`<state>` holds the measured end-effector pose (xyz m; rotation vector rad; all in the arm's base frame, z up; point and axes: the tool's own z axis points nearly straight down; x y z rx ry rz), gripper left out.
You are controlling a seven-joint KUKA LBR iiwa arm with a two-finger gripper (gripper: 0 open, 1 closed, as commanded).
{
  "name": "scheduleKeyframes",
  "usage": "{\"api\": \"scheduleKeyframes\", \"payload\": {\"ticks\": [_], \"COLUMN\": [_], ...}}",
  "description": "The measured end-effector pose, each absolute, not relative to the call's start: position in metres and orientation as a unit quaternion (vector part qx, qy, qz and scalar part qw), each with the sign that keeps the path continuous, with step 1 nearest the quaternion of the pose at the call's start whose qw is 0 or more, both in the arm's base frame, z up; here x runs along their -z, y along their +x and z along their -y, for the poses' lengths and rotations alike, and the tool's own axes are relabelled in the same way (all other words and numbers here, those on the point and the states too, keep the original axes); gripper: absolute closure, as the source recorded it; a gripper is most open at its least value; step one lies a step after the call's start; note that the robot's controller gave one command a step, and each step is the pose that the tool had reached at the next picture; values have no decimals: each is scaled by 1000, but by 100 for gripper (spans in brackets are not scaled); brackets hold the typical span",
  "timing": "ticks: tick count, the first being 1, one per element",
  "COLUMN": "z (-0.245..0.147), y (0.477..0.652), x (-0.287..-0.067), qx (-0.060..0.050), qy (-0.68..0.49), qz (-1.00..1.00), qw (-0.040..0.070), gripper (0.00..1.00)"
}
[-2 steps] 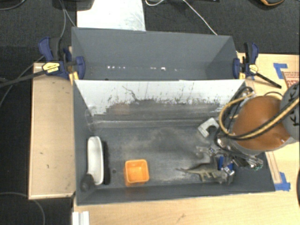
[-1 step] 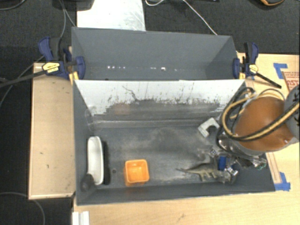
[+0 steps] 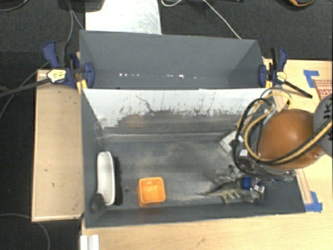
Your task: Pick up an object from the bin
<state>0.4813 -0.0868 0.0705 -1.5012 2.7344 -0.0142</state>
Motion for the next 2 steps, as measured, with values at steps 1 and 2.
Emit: {"api": "scheduleKeyframes", "payload": {"ticks": [1,2], "z": [107,108], "y": [478,489], "x": [-71,-72], "qx": [4,6], "qy": [-450,-534], "qz": [-893,-845], "qw": [13,15], "gripper": [0,100]}}
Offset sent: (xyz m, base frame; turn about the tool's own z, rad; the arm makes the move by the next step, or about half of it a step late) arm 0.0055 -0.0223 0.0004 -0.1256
